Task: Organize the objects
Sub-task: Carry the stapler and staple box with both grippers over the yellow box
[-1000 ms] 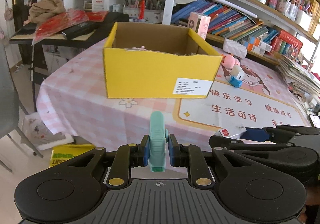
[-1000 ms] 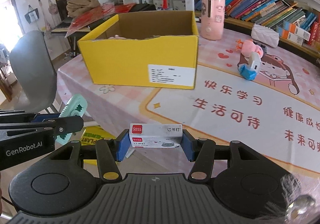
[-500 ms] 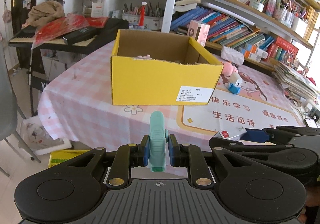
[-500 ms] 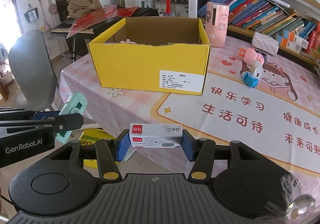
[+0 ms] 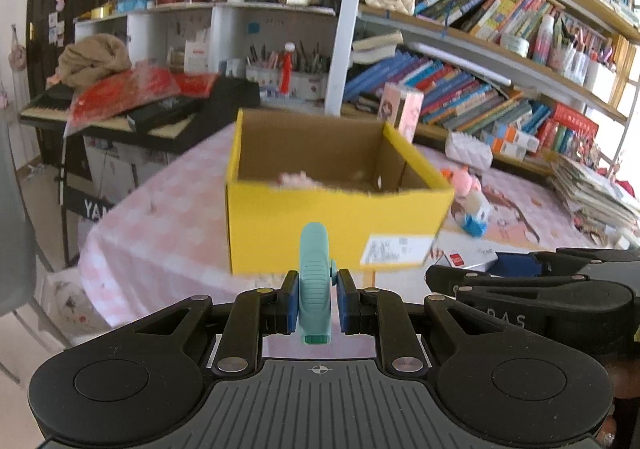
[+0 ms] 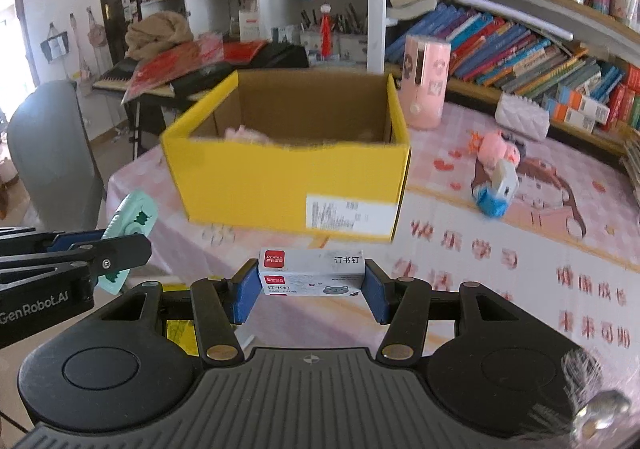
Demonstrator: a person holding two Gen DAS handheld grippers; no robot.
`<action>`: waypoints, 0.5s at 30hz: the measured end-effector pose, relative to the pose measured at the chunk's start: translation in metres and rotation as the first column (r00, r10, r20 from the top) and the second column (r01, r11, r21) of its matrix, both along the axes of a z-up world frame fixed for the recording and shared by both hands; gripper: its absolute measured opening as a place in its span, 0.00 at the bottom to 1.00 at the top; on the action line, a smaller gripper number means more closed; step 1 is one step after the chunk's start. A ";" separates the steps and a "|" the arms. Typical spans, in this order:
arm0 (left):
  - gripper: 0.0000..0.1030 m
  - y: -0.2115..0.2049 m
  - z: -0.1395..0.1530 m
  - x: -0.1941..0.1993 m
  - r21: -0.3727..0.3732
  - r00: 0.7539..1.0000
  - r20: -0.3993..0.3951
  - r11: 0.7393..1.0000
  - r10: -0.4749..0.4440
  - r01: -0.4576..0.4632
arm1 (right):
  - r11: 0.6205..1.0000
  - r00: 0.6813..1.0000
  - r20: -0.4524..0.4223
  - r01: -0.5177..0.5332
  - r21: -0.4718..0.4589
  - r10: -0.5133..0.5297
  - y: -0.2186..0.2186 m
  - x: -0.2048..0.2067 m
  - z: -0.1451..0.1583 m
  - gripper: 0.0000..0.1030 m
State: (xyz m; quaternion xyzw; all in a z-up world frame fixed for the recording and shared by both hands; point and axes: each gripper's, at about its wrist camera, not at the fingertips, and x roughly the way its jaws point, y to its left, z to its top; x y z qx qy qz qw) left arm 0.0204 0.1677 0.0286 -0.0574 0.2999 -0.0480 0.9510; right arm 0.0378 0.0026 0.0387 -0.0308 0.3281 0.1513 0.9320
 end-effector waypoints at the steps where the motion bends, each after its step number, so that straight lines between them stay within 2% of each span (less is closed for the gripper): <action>1: 0.17 0.001 0.003 0.005 0.000 1.000 0.009 1.000 0.002 -0.002 | 1.000 1.000 0.012 0.000 0.004 0.000 0.001 0.005 0.004 0.50; 8: 0.17 0.002 0.015 0.047 0.002 0.998 0.055 1.000 0.027 -0.027 | 1.000 0.994 0.108 -0.016 0.007 0.015 0.005 0.050 0.027 0.50; 15: 0.17 -0.004 0.015 0.088 0.008 0.997 0.055 0.998 0.055 -0.055 | 0.998 0.988 0.142 -0.055 -0.010 0.056 0.005 0.101 0.036 0.50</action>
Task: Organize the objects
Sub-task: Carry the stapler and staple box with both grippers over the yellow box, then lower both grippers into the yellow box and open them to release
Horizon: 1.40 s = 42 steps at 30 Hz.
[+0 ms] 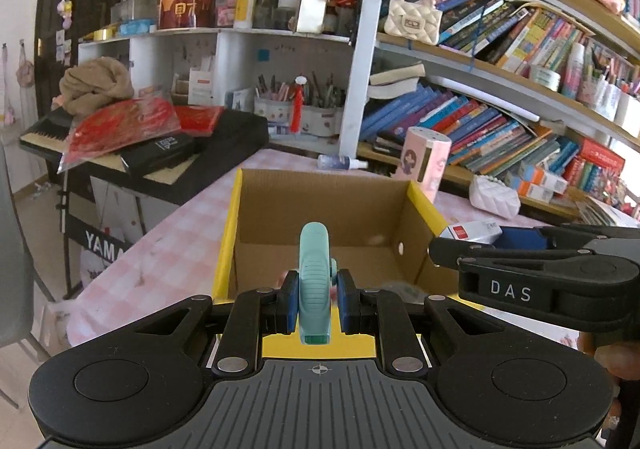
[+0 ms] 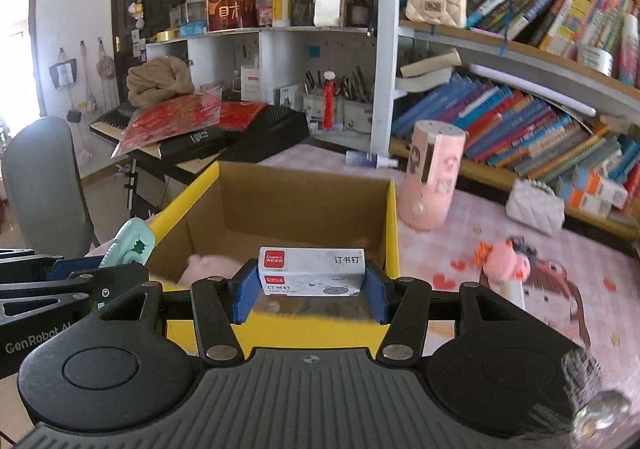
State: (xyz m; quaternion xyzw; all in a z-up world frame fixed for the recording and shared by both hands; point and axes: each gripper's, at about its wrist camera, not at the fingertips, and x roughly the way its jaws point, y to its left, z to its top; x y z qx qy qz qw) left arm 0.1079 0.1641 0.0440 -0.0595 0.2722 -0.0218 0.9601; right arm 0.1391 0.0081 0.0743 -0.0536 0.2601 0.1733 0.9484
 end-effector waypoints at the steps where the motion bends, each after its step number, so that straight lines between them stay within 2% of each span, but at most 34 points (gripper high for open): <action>1: 0.17 -0.001 -0.001 0.006 0.003 1.000 -0.003 1.000 0.003 -0.003 | 1.000 1.000 0.001 -0.006 -0.003 0.006 0.000 0.007 0.000 0.50; 10: 0.17 -0.015 -0.015 0.044 0.055 0.998 -0.054 0.998 0.021 -0.018 | 0.997 0.998 -0.007 -0.061 -0.042 0.060 -0.002 0.057 -0.011 0.50; 18: 0.17 -0.025 -0.031 0.069 0.114 0.993 -0.117 0.993 0.031 -0.018 | 0.977 0.988 -0.020 -0.156 -0.143 0.155 0.006 0.091 -0.030 0.50; 23: 0.17 -0.032 -0.037 0.082 0.148 0.990 -0.135 0.989 0.028 -0.008 | 0.949 0.972 -0.035 -0.232 -0.215 0.230 0.016 0.107 -0.041 0.50; 29: 0.17 -0.039 -0.043 0.096 0.189 0.987 -0.157 0.982 0.021 0.009 | 0.888 0.937 -0.072 -0.348 -0.301 0.342 0.030 0.119 -0.053 0.50; 36: 0.17 -0.045 -0.051 0.106 0.243 0.984 -0.177 0.970 0.014 0.030 | 0.847 0.914 -0.126 -0.404 -0.345 0.385 0.038 0.136 -0.062 0.50; 42: 0.17 -0.049 -0.055 0.107 0.288 0.984 -0.177 0.957 0.008 0.044 | 0.837 0.893 -0.242 -0.444 -0.319 0.380 0.040 0.147 -0.067 0.50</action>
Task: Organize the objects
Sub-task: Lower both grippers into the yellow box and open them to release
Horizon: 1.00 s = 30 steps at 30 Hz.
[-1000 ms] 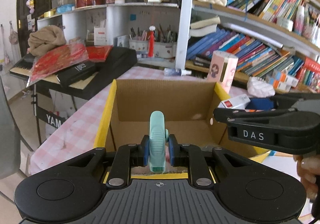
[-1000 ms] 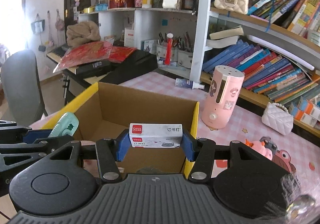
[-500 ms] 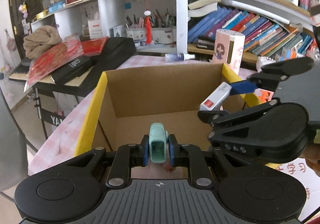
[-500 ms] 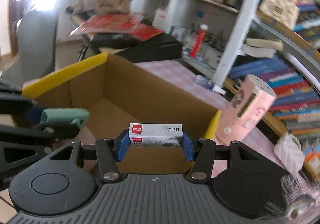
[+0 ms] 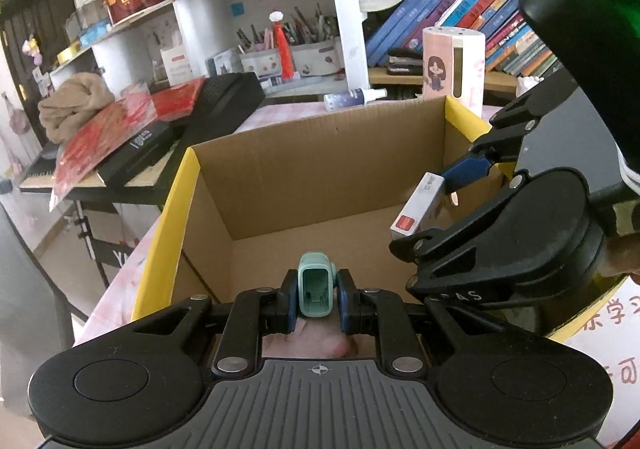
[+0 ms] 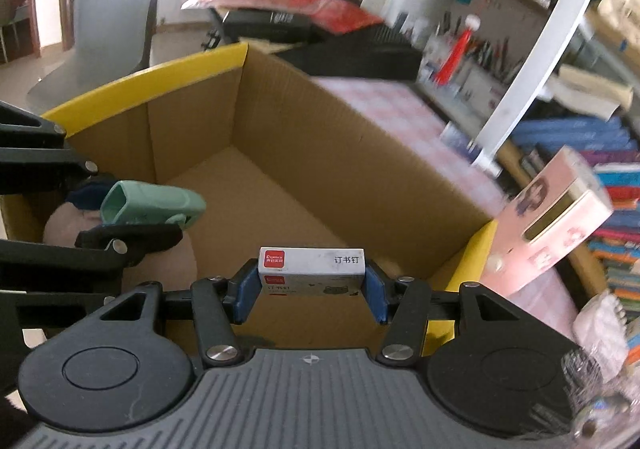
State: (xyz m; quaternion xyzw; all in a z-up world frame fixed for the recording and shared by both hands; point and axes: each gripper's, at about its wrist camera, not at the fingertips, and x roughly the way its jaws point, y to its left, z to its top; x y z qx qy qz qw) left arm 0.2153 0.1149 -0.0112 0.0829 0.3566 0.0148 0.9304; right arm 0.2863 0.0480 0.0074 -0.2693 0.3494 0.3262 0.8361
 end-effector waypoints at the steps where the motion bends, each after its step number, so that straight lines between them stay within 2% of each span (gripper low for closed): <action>1: 0.17 0.000 0.000 0.000 0.004 1.000 0.000 1.000 -0.001 0.001 | 1.000 1.000 -0.007 0.000 -0.004 0.000 0.001 0.000 -0.001 0.50; 4: 0.17 0.000 0.001 -0.002 0.000 1.000 0.006 1.000 0.002 -0.002 | 1.000 1.000 -0.015 -0.002 -0.011 0.002 0.002 0.000 -0.001 0.50; 8: 0.22 0.000 0.005 -0.008 -0.020 0.999 0.034 1.000 -0.004 0.005 | 1.000 1.000 -0.006 0.006 0.002 -0.006 -0.001 -0.002 0.000 0.50; 12: 0.30 0.000 0.013 -0.019 -0.035 0.997 0.079 0.999 -0.012 0.015 | 0.999 0.999 0.020 0.041 0.020 -0.041 -0.004 -0.004 0.004 0.56; 17: 0.53 0.002 0.027 -0.034 -0.045 0.989 0.149 0.999 0.007 0.000 | 0.993 0.993 0.056 0.099 0.072 -0.103 -0.013 -0.012 0.015 0.63; 18: 0.55 0.003 0.030 -0.037 -0.052 0.987 0.160 0.999 0.012 -0.004 | 0.990 0.991 0.063 0.111 0.086 -0.117 -0.015 -0.013 0.018 0.65; 21: 0.63 0.008 0.038 -0.046 -0.067 0.982 0.186 0.998 0.027 -0.014 | 0.975 0.981 0.076 0.164 0.146 -0.177 -0.024 -0.022 0.029 0.68; 23: 0.74 0.009 0.042 -0.052 -0.074 0.979 0.200 0.997 0.037 -0.022 | 0.963 0.973 0.082 0.196 0.186 -0.214 -0.029 -0.030 0.036 0.68; 30: 0.84 0.013 0.050 -0.076 -0.098 0.966 0.253 0.995 0.052 -0.028 | 0.897 0.929 0.138 0.282 0.340 -0.344 -0.049 -0.068 0.061 0.70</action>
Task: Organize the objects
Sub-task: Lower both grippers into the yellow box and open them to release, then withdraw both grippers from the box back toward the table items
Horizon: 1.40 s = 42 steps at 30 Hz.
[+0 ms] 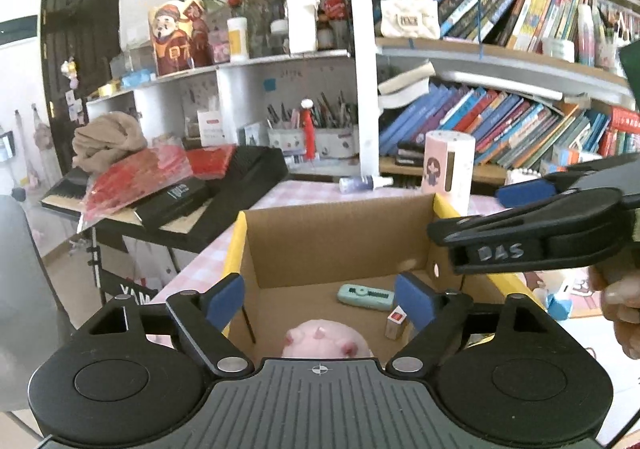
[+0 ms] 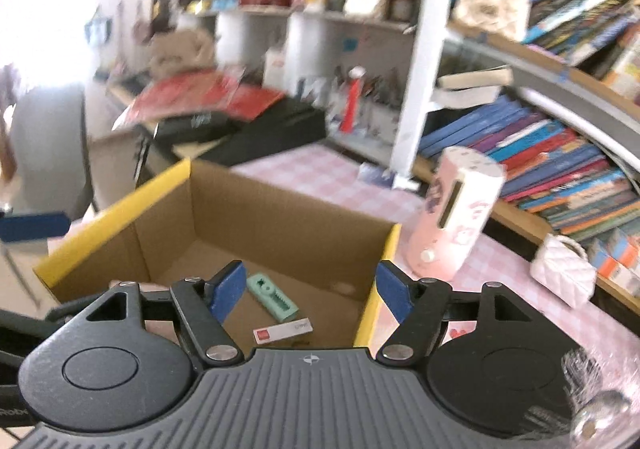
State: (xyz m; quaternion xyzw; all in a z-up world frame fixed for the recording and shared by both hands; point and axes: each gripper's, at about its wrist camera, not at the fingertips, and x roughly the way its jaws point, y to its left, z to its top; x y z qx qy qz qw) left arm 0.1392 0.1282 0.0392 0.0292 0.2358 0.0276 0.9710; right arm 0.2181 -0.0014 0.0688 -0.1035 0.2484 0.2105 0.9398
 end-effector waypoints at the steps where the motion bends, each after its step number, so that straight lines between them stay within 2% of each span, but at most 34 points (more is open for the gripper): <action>1: 0.85 0.001 0.001 -0.003 -0.004 1.000 0.005 1.000 0.005 -0.005 | 1.000 1.000 0.010 0.020 0.012 -0.020 -0.003 -0.005 0.002 0.71; 5: 0.89 0.007 0.001 -0.017 -0.031 1.000 0.014 0.999 0.027 -0.027 | 0.995 0.994 0.057 0.090 0.048 -0.093 -0.013 -0.025 0.007 0.76; 11: 0.92 0.013 -0.001 -0.037 -0.056 0.999 0.008 0.998 0.043 -0.043 | 0.987 0.985 0.085 0.141 0.073 -0.147 -0.021 -0.059 0.001 0.80; 24: 0.92 0.029 -0.018 -0.094 -0.070 0.992 -0.066 0.992 0.104 -0.108 | 0.979 0.979 -0.020 0.203 0.015 -0.203 -0.010 -0.117 -0.030 0.82; 42: 0.93 0.029 -0.033 -0.152 -0.066 0.985 -0.163 0.995 0.063 -0.075 | 0.975 0.970 -0.092 0.223 -0.017 -0.224 -0.007 -0.195 -0.053 0.86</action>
